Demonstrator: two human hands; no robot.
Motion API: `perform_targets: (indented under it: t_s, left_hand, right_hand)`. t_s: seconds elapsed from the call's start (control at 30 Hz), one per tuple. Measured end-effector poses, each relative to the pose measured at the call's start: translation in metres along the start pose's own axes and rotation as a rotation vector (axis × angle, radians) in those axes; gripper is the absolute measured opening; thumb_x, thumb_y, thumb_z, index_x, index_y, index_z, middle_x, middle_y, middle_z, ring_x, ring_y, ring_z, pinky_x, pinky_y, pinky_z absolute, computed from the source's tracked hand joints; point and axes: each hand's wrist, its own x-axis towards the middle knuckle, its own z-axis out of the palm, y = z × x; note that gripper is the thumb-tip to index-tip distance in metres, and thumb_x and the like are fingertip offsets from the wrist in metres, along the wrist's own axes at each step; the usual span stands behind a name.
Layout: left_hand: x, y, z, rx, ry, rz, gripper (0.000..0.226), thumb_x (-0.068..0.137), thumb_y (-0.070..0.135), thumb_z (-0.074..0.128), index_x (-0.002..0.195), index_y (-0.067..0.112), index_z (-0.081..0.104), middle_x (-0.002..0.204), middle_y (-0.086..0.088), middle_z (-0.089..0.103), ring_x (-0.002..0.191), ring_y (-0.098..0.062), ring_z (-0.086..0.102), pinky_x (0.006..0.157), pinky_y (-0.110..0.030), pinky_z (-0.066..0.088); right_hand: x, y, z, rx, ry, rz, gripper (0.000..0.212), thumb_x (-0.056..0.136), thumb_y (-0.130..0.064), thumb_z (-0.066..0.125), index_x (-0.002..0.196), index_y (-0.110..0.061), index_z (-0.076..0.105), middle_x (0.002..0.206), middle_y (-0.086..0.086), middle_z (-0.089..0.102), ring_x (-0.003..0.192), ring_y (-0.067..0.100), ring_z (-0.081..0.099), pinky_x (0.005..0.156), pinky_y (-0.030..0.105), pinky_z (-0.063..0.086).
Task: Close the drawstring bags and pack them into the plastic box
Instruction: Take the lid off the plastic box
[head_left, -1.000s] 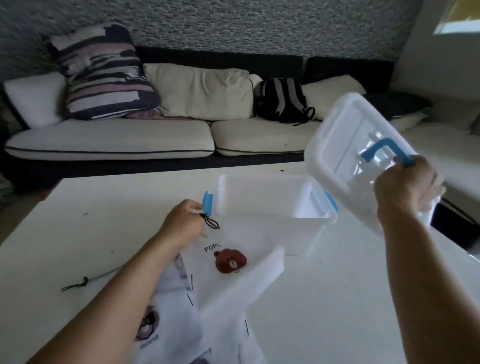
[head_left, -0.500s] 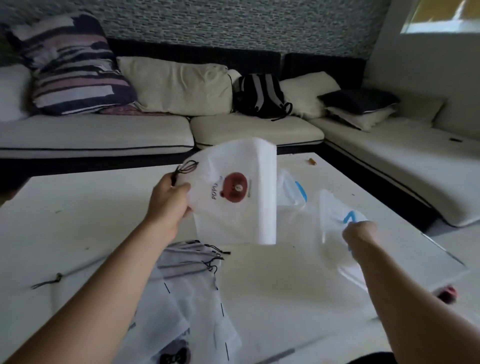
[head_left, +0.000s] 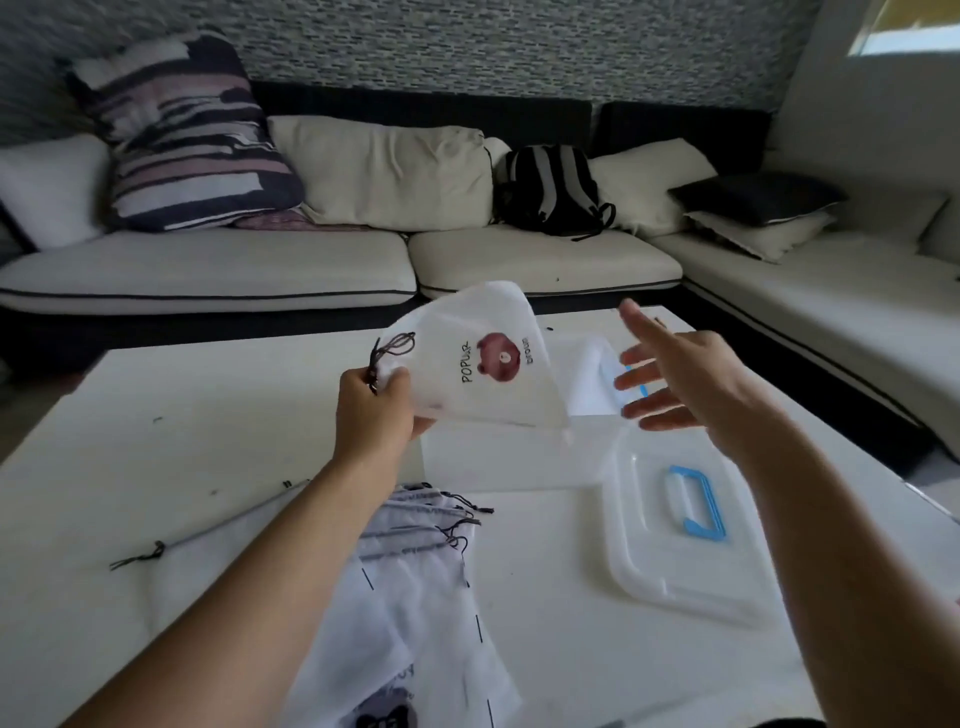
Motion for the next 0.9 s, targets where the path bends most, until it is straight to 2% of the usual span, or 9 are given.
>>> perform_targets:
  t_s: [0.1,0.23,0.3,0.37,0.43,0.5,0.7,0.8,0.9]
  left_hand:
    - [-0.004,0.010,0.002,-0.198,-0.032,-0.064,0.015,0.098,0.009,0.051,0.109,0.006,0.061,0.105,-0.011,0.069,0.085,-0.020,0.071,0.059,-0.028,0.058]
    - [-0.015,0.017,0.007,-0.219,-0.230,-0.152,0.028,0.100,0.023,0.057,0.124,0.009,0.050,0.115,-0.009,0.062,0.093,-0.021,0.065,0.072,-0.033,0.063]
    - [-0.012,0.012,0.001,0.069,-0.263,-0.060,0.061,0.089,0.048,0.067,0.136,0.018,0.040,0.123,-0.001,0.058,0.098,-0.018,0.061,0.089,-0.040,0.058]
    - [-0.005,0.000,-0.014,0.546,-0.342,0.245,0.079,0.079,0.061,0.069,0.143,0.028,0.037,0.139,0.006,0.051,0.115,-0.018,0.054,0.106,-0.039,0.045]
    - [0.000,-0.013,-0.030,0.982,-0.458,0.563,0.073,0.083,0.055,0.065,0.147,0.032,0.038,0.150,0.011,0.044,0.130,-0.024,0.042,0.111,-0.036,0.035]
    - [0.003,-0.021,-0.043,1.221,-0.564,0.662,0.061,0.091,0.043,0.065,0.146,0.033,0.041,0.151,0.016,0.041,0.129,-0.026,0.039,0.109,-0.041,0.038]
    - [0.007,-0.026,-0.046,1.093,-0.594,0.729,0.035,0.097,0.019,0.060,0.132,0.021,0.058,0.125,0.008,0.052,0.112,-0.020,0.052,0.100,-0.035,0.044]
    - [0.009,-0.025,-0.046,1.091,-0.559,0.763,0.022,0.097,0.013,0.057,0.116,0.017,0.068,0.110,0.002,0.058,0.098,-0.024,0.059,0.088,-0.039,0.051]
    - [0.012,-0.025,-0.047,1.092,-0.548,0.771,0.014,0.095,0.012,0.059,0.104,0.015,0.070,0.101,0.002,0.059,0.091,-0.025,0.061,0.081,-0.041,0.052]
  right_hand:
    - [-0.028,-0.018,0.048,-0.016,-0.250,-0.014,0.063,0.079,-0.061,0.071,0.122,-0.020,0.051,0.104,0.007,0.066,0.065,0.024,0.075,0.050,0.029,0.056]
    - [-0.008,-0.007,0.087,0.094,-0.052,-0.115,0.021,0.093,-0.018,0.065,0.107,-0.003,0.065,0.078,0.008,0.070,0.045,0.016,0.063,0.042,0.024,0.050]
    - [0.017,0.003,0.085,0.108,0.095,-0.082,0.019,0.091,-0.011,0.057,0.091,0.005,0.067,0.068,0.011,0.066,0.044,0.019,0.056,0.043,0.027,0.048]
    - [0.042,0.016,0.080,-0.065,0.186,-0.045,0.021,0.081,-0.016,0.056,0.079,0.003,0.067,0.070,0.015,0.069,0.054,0.027,0.060,0.051,0.036,0.051]
    - [0.056,0.025,0.078,-0.388,0.159,0.023,0.013,0.072,-0.018,0.058,0.071,-0.005,0.061,0.069,0.010,0.065,0.057,0.030,0.056,0.056,0.031,0.044]
    - [0.058,0.025,0.082,-0.578,0.121,0.044,0.012,0.073,-0.015,0.060,0.068,-0.011,0.050,0.070,0.007,0.056,0.056,0.026,0.047,0.054,0.025,0.036]
    - [0.067,0.037,0.085,-0.835,0.220,-0.099,0.039,0.082,-0.011,0.075,0.119,-0.013,0.060,0.121,0.013,0.051,0.115,0.037,0.047,0.087,0.043,0.047]
    - [0.067,0.025,0.085,-0.817,0.237,-0.299,0.018,0.082,-0.020,0.076,0.099,-0.018,0.071,0.102,0.007,0.066,0.097,0.032,0.060,0.080,0.038,0.052]
    - [0.069,0.027,0.080,-0.834,0.171,-0.245,0.008,0.084,-0.019,0.069,0.085,-0.011,0.070,0.081,0.008,0.065,0.078,0.033,0.061,0.062,0.028,0.045]
